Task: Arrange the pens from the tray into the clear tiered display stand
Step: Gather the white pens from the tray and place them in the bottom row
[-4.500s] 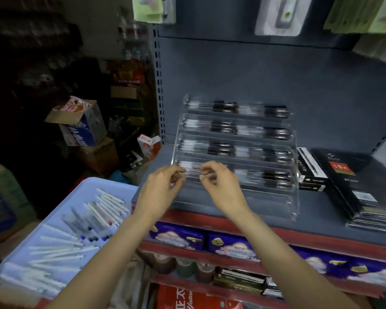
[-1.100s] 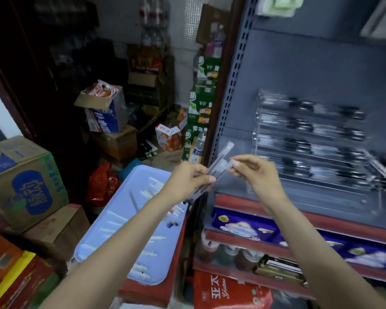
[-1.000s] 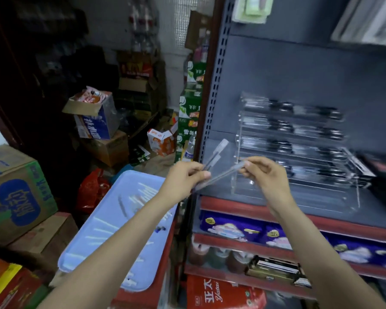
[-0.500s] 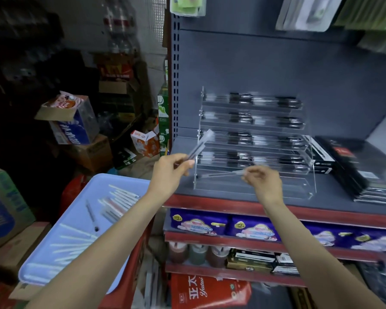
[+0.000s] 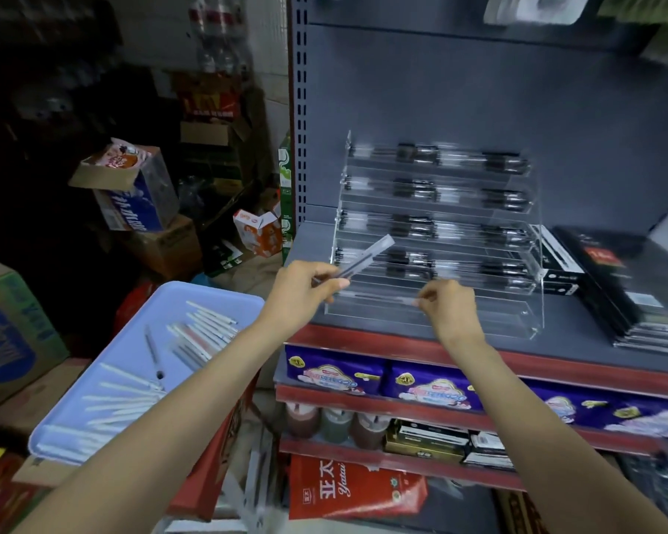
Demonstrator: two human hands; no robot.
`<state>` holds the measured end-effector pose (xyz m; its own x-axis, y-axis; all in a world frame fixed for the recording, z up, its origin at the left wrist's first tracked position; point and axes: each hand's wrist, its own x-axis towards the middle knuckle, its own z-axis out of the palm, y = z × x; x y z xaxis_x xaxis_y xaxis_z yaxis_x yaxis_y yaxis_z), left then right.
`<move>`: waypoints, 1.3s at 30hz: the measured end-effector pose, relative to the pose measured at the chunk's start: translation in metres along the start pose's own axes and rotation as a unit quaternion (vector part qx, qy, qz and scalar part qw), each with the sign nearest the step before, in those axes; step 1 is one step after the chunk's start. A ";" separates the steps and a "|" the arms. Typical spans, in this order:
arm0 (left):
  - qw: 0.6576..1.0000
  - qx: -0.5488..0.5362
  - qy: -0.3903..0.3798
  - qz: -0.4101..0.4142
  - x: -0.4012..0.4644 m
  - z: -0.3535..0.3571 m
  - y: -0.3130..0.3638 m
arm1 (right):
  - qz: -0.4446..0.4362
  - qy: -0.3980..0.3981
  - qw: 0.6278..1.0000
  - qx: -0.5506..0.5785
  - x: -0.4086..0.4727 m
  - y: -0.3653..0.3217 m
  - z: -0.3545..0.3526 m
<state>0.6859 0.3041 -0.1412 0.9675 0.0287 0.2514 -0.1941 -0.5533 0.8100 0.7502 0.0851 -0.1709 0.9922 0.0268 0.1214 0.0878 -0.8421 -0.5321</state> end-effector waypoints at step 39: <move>0.998 0.004 -0.050 -0.025 0.015 0.010 0.005 | -0.026 -0.073 0.997 0.022 0.000 -0.009 -0.023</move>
<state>0.7008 0.2934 -0.1386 0.9873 -0.0267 0.1563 -0.1443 -0.5601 0.8158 0.7473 0.0800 -0.1468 0.9881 0.1509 0.0292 0.1408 -0.8129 -0.5651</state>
